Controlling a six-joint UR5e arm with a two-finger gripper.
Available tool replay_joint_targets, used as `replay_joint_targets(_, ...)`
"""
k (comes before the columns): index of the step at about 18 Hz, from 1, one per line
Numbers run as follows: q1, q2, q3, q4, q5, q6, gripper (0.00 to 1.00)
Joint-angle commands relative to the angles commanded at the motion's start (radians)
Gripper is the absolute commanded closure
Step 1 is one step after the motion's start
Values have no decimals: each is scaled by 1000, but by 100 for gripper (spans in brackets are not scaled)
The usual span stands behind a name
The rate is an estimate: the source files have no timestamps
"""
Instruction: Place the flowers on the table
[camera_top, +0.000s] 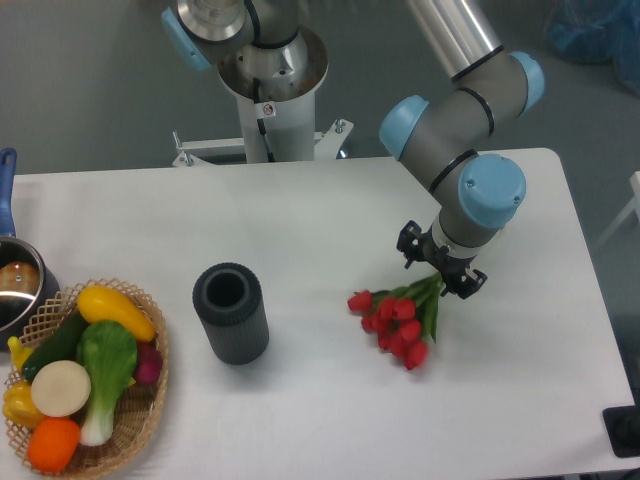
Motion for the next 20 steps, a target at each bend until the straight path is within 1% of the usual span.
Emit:
replay_joint_targets(1, 2, 5, 0, 8, -2, 0, 0)
replay_joint_targets(3, 5, 37, -3, 35, -2, 5, 0)
replay_joint_targets(7, 5, 74, -6, 67, 3, -3, 0)
replay_joint_targets(12, 18, 120, -11, 69, -5, 5, 0)
replay_joint_targets(20, 35, 135, -9, 68, -6, 5, 0)
